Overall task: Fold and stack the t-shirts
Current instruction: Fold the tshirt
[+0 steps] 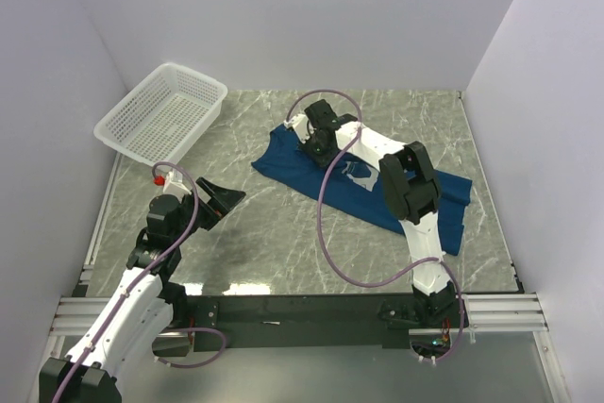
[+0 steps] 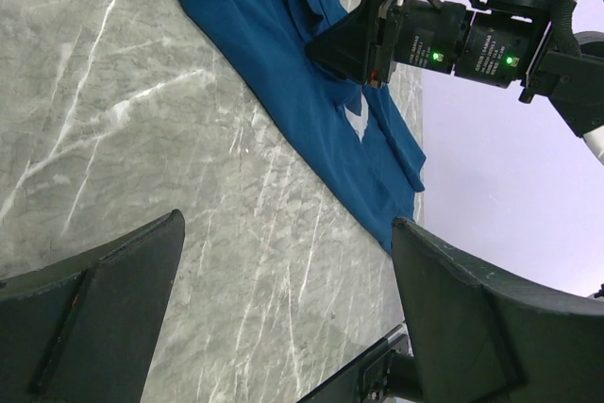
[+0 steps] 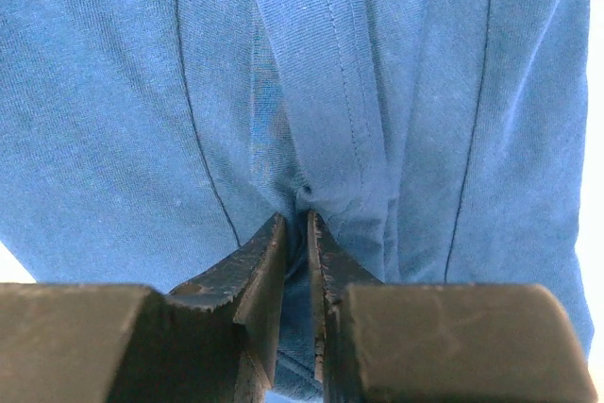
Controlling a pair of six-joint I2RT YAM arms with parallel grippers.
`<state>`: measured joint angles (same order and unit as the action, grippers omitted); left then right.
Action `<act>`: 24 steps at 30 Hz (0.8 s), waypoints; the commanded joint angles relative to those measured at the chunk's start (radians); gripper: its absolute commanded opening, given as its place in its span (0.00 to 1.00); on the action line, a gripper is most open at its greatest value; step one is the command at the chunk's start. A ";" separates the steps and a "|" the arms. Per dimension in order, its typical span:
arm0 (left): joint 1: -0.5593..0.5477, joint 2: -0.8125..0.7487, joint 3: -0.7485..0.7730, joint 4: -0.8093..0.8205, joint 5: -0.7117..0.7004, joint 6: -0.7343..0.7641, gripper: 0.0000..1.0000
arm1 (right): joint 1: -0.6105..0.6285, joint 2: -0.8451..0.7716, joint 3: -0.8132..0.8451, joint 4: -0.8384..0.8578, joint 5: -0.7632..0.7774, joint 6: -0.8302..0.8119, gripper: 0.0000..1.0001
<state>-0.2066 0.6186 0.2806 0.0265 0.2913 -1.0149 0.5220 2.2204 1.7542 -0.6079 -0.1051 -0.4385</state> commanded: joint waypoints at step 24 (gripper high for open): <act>0.001 0.000 0.003 0.032 0.016 0.012 0.96 | -0.096 -0.036 0.157 -0.023 -0.001 0.029 0.06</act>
<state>-0.2066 0.6189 0.2806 0.0265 0.2913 -1.0149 0.4438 2.2036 1.8660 -0.6399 -0.1154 -0.4240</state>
